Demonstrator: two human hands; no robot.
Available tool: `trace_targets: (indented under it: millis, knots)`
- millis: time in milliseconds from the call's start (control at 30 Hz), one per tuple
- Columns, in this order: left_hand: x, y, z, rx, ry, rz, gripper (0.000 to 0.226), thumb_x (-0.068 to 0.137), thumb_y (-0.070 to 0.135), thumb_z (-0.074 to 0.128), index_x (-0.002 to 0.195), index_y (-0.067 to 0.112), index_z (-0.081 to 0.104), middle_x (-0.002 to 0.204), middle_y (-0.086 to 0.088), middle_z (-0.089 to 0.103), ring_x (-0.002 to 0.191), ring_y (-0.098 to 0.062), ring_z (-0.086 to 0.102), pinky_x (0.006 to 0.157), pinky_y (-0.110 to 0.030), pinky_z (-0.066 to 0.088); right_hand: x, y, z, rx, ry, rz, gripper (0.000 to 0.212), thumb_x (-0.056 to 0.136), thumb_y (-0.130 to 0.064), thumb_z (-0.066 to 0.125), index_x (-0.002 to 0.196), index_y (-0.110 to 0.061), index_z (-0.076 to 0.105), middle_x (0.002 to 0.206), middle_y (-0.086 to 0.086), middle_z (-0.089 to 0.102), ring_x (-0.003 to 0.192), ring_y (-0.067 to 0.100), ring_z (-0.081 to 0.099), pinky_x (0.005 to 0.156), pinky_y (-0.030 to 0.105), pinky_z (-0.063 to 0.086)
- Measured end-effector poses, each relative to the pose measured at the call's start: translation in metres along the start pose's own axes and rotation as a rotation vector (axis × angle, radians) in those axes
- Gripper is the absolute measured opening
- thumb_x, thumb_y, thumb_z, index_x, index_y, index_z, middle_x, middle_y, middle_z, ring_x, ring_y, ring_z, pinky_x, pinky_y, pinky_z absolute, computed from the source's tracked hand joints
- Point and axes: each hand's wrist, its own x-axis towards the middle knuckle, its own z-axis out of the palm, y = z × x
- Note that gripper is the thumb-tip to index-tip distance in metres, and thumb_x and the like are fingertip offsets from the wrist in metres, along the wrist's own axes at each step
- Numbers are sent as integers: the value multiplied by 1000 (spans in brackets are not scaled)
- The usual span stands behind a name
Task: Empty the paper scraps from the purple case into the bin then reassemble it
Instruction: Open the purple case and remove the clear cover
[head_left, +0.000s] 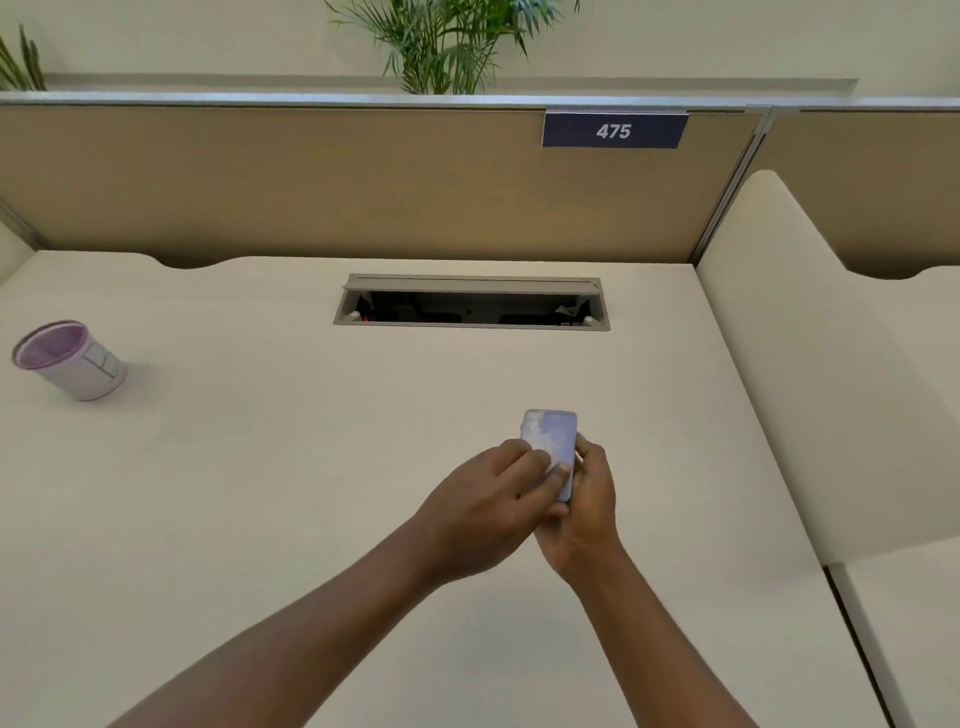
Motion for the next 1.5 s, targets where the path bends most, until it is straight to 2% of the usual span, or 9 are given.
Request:
trace_targets:
  millis: [67, 133, 433, 600, 767, 867, 1033, 1233, 1500]
  knots:
    - [-12, -2, -14, 3, 13, 17, 21, 95, 5, 68, 112, -5, 74, 85, -14, 68, 70, -30, 58, 59, -40, 52, -4, 14, 9, -18, -17, -1, 62, 102, -59, 38, 121, -8, 67, 96, 10, 76, 91, 20, 75, 78, 29, 63]
    - [-26, -6, -29, 6, 17, 26, 21, 98, 11, 66, 111, -4, 75, 85, -14, 69, 71, -29, 59, 60, -39, 52, -10, 27, 22, -26, -23, 10, 66, 100, -64, 38, 130, -11, 64, 103, 11, 77, 99, 21, 75, 84, 30, 62]
    - [-77, -26, -79, 18, -56, 55, 25, 91, 5, 74, 115, -2, 73, 100, -16, 71, 82, -32, 63, 67, -40, 54, -18, 68, 64, -44, -88, 107, 56, 104, -57, 37, 112, -12, 69, 81, 6, 67, 75, 16, 68, 67, 28, 60]
    - [-101, -46, -113, 60, -91, 123, 35, 89, -3, 68, 124, 0, 72, 111, -17, 73, 93, -34, 67, 77, -37, 56, -19, 85, 82, -57, -99, 144, 52, 103, -52, 41, 104, -15, 78, 85, 4, 69, 72, 14, 67, 59, 22, 56]
    - [-108, -52, -127, 76, -91, 132, 30, 92, -4, 59, 118, -2, 72, 105, -18, 73, 88, -35, 68, 71, -40, 58, -19, 99, 91, -56, -115, 163, 47, 104, -49, 44, 111, -11, 72, 90, 6, 72, 80, 18, 70, 69, 27, 61]
    - [-112, -54, -127, 27, -89, 47, 25, 98, 13, 65, 118, 1, 72, 109, -17, 70, 94, -35, 66, 77, -40, 56, -18, 105, 94, -73, -137, 156, 47, 104, -50, 43, 114, -11, 69, 87, 7, 69, 77, 19, 67, 61, 28, 57]
    - [-115, -63, -126, -240, -199, -403, 89, 84, 64, 71, 150, 10, 44, 158, -10, 42, 147, -23, 41, 117, -35, 40, -17, 108, 95, -103, -118, 121, 44, 101, -51, 51, 112, -16, 75, 89, 7, 70, 75, 18, 66, 63, 30, 56]
    - [-108, -67, -124, -490, -191, -456, 91, 75, 46, 87, 145, 5, 44, 143, -5, 50, 136, -17, 47, 112, -31, 42, -19, 111, 96, -130, -96, 98, 41, 99, -50, 55, 105, -17, 79, 87, 5, 71, 78, 18, 67, 69, 30, 57]
    - [-102, -64, -120, -453, -231, -424, 94, 74, 53, 86, 146, 8, 46, 141, -6, 47, 135, -19, 43, 111, -29, 42, -22, 103, 90, -116, -110, 118, 43, 103, -47, 50, 108, -14, 76, 85, 8, 68, 76, 19, 66, 67, 31, 58]
